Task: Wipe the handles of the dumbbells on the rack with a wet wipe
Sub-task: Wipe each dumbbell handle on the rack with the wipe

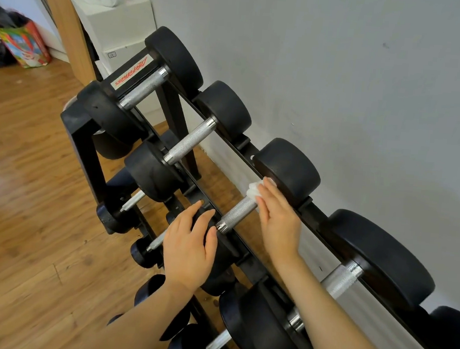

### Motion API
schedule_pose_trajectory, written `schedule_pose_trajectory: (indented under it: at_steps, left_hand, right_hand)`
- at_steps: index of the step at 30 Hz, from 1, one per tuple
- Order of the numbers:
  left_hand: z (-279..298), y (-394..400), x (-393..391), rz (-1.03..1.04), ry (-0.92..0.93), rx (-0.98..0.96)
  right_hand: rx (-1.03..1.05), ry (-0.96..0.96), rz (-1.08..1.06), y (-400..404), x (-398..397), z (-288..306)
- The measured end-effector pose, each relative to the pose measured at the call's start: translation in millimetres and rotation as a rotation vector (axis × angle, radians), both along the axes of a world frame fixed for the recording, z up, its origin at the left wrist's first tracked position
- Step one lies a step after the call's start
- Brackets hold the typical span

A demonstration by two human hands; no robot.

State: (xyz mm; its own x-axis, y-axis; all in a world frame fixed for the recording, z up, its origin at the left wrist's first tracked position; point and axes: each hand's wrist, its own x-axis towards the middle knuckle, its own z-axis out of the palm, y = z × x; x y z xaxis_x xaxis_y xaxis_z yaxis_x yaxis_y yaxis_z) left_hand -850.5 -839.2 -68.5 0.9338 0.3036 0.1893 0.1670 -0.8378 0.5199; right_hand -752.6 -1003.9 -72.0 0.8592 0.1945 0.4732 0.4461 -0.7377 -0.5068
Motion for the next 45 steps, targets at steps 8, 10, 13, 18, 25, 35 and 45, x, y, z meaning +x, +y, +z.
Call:
schedule_pose_trajectory:
  at_steps: [8,10,13,18,25,35,45]
  left_hand:
    - [3.3,-1.6,0.2,0.008,0.0,-0.024]
    - [2.9,-0.9,-0.3,0.008,0.004,-0.023]
    - [2.3,-0.3,-0.3,0.004,0.003,-0.021]
    - [2.0,-0.5,0.0,0.0,0.008,-0.02]
    - [4.9,-0.9,-0.2,-0.003,-0.004,-0.023]
    - [3.0,0.0,-0.2,-0.007,-0.007,-0.017]
    - [4.8,-1.4,-0.3,-0.004,-0.028,-0.022]
  right_hand:
    - [-0.159,-0.1,-0.056,-6.1,3.6,-6.8]
    - [-0.174,-0.125,0.021,-0.7,-2.4,-15.7]
    - [-0.192,-0.12,0.046,-2.5,-0.8,-17.0]
    - [-0.178,-0.098,0.017,-2.0,0.5,-15.4]
    - [-0.067,-0.082,-0.073,-5.2,2.8,-5.2]
    - [0.013,-0.1,-0.054,-0.4,-0.5,-3.9]
    - [-0.048,-0.121,-0.018,1.0,-5.3,-9.9]
